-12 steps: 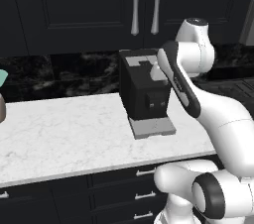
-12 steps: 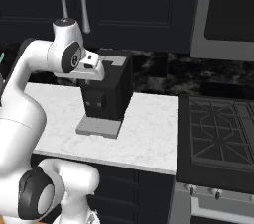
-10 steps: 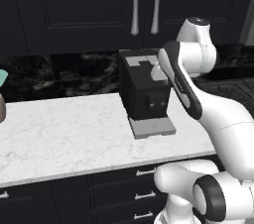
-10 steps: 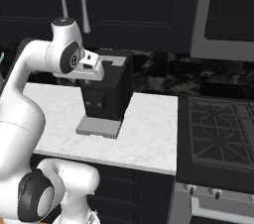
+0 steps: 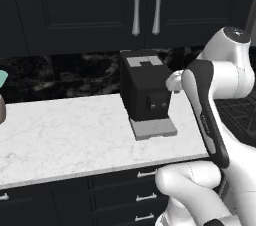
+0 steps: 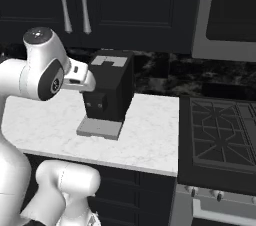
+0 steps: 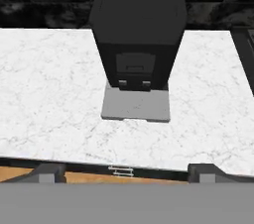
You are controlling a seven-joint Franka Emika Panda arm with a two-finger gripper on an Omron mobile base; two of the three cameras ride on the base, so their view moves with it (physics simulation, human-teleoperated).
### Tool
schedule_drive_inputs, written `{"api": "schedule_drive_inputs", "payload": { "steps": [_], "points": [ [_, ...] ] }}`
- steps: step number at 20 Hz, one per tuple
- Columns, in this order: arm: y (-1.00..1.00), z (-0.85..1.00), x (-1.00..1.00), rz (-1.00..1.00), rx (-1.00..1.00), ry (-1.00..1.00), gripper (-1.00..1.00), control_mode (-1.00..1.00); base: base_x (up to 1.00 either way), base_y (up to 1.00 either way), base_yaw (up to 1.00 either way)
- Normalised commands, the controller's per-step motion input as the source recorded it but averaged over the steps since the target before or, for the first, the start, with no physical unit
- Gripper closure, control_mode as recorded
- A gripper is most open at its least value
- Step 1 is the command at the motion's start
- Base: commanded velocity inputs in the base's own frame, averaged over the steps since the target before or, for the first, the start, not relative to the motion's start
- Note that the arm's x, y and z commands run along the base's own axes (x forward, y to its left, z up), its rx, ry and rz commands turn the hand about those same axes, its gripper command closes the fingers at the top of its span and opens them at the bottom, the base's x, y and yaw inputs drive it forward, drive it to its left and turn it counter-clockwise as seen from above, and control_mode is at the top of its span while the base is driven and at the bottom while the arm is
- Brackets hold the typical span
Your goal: Navigate to the toaster.
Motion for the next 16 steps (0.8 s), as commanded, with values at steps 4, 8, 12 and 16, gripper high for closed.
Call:
{"api": "schedule_drive_inputs", "payload": {
  "steps": [4, 8, 12, 16],
  "points": [
    [0.00, 0.00, -0.41, 0.00, 0.01, -0.10, -1.00, -1.00, 0.00, 0.00, 0.00],
    [0.00, 0.00, 0.00, 0.00, 0.00, -0.01, -1.00, -1.00, 0.00, 0.00, 0.00],
    [0.00, 0.00, -0.03, 0.00, 0.00, 0.00, -1.00, -1.00, 0.00, 0.00, 0.00],
    [0.00, 0.00, 0.00, 0.00, 0.00, 0.00, -1.00, 1.00, -0.89, 0.05, 0.01]
  ]
}}
